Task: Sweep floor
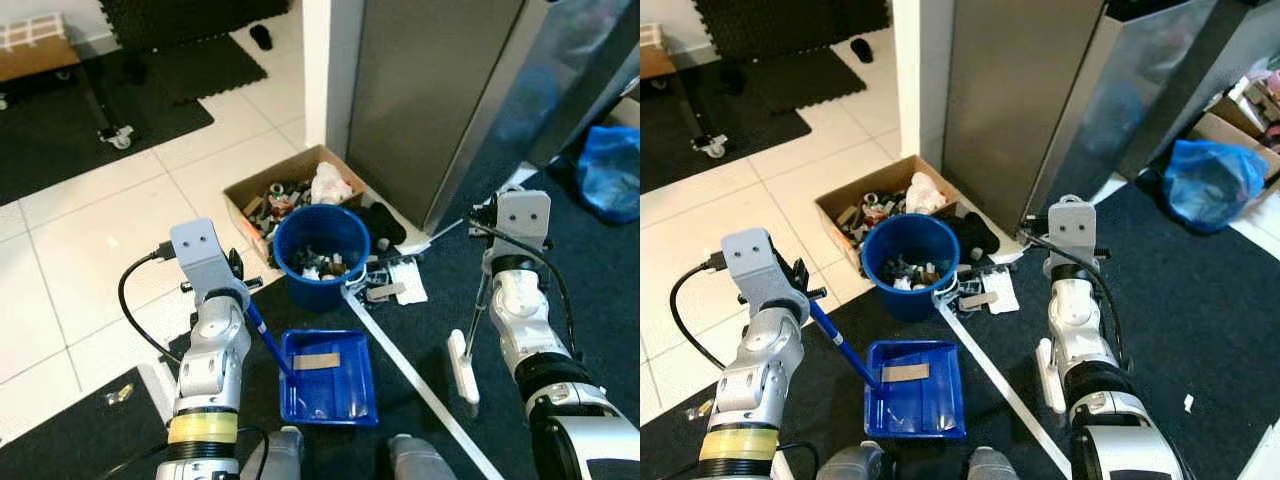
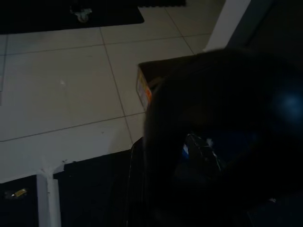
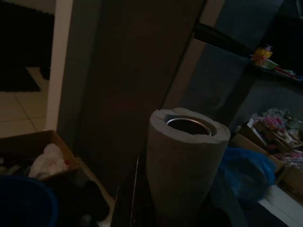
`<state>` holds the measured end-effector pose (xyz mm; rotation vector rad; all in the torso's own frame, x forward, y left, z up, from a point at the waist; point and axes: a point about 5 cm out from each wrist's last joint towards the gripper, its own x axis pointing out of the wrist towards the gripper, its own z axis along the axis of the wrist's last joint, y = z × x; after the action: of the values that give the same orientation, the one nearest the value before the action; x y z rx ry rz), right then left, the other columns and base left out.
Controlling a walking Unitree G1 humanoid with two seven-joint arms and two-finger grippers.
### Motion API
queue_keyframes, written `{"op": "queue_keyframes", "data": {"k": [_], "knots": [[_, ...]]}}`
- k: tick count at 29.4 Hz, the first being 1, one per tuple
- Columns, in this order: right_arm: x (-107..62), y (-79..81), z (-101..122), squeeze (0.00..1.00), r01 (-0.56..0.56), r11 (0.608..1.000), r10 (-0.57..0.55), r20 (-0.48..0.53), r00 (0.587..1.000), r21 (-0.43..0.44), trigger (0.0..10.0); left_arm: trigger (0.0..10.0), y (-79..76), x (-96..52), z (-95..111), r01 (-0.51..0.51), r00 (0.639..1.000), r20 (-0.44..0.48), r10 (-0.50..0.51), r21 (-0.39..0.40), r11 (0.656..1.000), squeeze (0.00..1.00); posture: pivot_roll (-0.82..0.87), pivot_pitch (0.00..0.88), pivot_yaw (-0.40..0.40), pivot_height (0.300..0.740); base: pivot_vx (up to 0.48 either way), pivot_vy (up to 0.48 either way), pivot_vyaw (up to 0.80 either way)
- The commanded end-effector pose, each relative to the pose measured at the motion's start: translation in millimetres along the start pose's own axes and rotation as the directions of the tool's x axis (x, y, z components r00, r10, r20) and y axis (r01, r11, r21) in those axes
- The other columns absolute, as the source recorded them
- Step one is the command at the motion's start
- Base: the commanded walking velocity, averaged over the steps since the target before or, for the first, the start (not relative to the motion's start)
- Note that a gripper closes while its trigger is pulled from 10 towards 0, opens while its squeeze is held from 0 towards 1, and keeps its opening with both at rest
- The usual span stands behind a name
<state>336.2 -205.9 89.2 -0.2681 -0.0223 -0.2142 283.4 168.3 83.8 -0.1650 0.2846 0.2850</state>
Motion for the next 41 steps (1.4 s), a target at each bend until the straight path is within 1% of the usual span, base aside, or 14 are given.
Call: {"op": "queue_keyframes", "data": {"k": [1, 5, 7, 8, 10, 11, 12, 13, 27, 41], "knots": [[0.5, -7.7, 1.0, 0.0, 0.019, 1.0, -0.018, 0.019, 1.0, -0.014, 10.0, 10.0, -5.5, -0.6, 2.9, 0.025, 1.0, 0.014, -0.025, -0.004, 1.0, 0.0, 0.04, 0.031, -0.018, 0.74, 0.0, 0.0, 0.0], [0.6, -7.6, 1.2, 0.0, 0.019, 1.0, -0.019, 0.02, 1.0, -0.014, 10.0, 10.0, -5.8, -0.5, 3.6, 0.03, 0.999, 0.02, -0.03, 0.001, 1.0, 0.0, 0.04, 0.031, -0.018, 0.74, 0.0, 0.0, 0.0], [0.7, -7.6, 1.4, 0.0, 0.02, 1.0, -0.02, 0.021, 1.0, -0.015, 10.0, 10.0, -9.5, -1.4, 6.4, 0.07, 0.997, 0.043, -0.072, 0.03, 0.997, 0.0, 0.04, 0.031, -0.018, 0.74, 0.0, 0.0, 0.0], [0.7, -7.6, 1.4, 0.0, 0.02, 1.0, -0.02, 0.021, 1.0, -0.015, 10.0, 10.0, -9.5, -1.4, 6.4, 0.07, 0.997, 0.043, -0.072, 0.03, 0.997, 0.0, 0.04, 0.031, -0.018, 0.74, 0.0, 0.0, 0.0], [0.7, -7.7, 1.5, 0.0, 0.021, 1.0, -0.021, 0.021, 1.0, -0.014, 10.0, 10.0, -13.9, -3.1, 8.5, 0.114, 0.991, 0.061, -0.117, 0.06, 0.992, 0.0, 0.04, 0.032, -0.017, 0.74, 0.0, 0.0, 0.0], [0.7, -7.7, 1.5, 0.0, 0.021, 1.0, -0.021, 0.021, 1.0, -0.014, 10.0, 10.0, -13.9, -3.1, 8.5, 0.114, 0.991, 0.061, -0.117, 0.06, 0.992, 0.0, 0.04, 0.032, -0.017, 0.74, 0.0, 0.0, 0.0], [0.5, -7.8, 1.5, 0.0, 0.022, 1.0, -0.022, 0.022, 1.0, -0.014, 10.0, 10.0, -17.4, -5.0, 10.9, 0.143, 0.985, 0.084, -0.151, 0.09, 0.986, 0.0, 0.04, 0.032, -0.017, 0.74, 0.0, 0.0, 0.0], [0.5, -7.8, 1.5, 0.0, 0.022, 1.0, -0.022, 0.022, 1.0, -0.014, 10.0, 10.0, -18.2, -5.5, 11.7, 0.15, 0.983, 0.09, -0.159, 0.098, 0.984, 0.0, 0.04, 0.032, -0.017, 0.74, 0.0, 0.0, 0.0], [0.6, -6.9, 1.8, 0.0, 0.02, 1.0, -0.02, 0.022, 1.0, -0.012, 10.0, 10.0, -18.9, -4.5, 16.7, 0.151, 0.98, 0.113, -0.163, 0.104, 0.983, 0.0, 0.04, 0.032, -0.019, 0.74, 0.0, 0.0, 0.0], [0.6, -6.7, 1.6, 0.0, 0.02, 1.0, -0.02, 0.021, 1.0, -0.013, 10.0, 10.0, -19.9, -5.2, 15.5, 0.162, 0.978, 0.116, -0.175, 0.111, 0.981, 0.0, 0.04, 0.033, -0.018, 0.74, 0.282, 0.0, 0.0]]}}
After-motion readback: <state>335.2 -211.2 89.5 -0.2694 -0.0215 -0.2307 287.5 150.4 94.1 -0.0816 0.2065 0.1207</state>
